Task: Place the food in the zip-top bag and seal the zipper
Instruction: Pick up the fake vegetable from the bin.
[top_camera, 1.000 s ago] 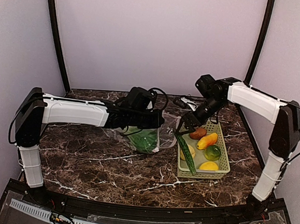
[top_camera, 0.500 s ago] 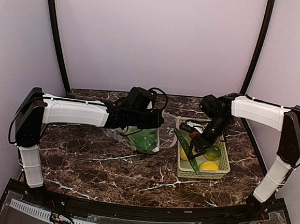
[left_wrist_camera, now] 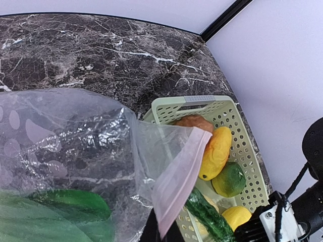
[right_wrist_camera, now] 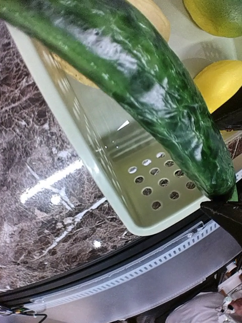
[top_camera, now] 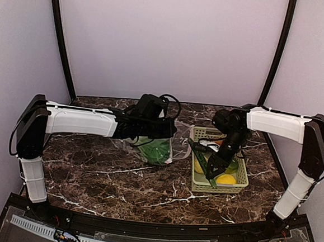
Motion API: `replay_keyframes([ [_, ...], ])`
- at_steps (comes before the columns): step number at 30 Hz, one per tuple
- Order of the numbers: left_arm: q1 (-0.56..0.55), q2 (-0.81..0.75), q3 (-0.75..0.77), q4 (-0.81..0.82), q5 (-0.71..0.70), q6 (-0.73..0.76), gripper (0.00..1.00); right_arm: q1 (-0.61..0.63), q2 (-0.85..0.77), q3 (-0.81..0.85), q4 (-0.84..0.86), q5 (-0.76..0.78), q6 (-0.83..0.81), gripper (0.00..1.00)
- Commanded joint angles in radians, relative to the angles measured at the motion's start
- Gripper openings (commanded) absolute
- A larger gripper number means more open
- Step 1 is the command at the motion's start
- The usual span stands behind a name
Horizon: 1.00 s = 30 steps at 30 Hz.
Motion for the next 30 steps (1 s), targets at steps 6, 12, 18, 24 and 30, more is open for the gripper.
replay_keyframes([
  [6, 0.004, -0.053, -0.028, -0.003, -0.018, 0.011, 0.01, 0.016, 0.019, 0.031, -0.044, 0.071, -0.004, 0.28],
  [12, 0.003, -0.060, -0.037, -0.001, -0.010, 0.026, 0.01, -0.006, -0.001, 0.088, -0.044, 0.127, -0.005, 0.23],
  [18, -0.011, -0.048, -0.006, -0.016, 0.013, 0.100, 0.01, -0.017, 0.083, 0.167, -0.101, 0.059, -0.030, 0.23],
  [24, -0.045, -0.046, 0.037, -0.055, 0.001, 0.175, 0.01, -0.019, 0.162, 0.253, -0.104, 0.043, -0.015, 0.25],
  [30, -0.064, -0.064, 0.048, -0.094, -0.053, 0.201, 0.01, -0.020, 0.194, 0.310, -0.120, 0.019, -0.019, 0.25],
])
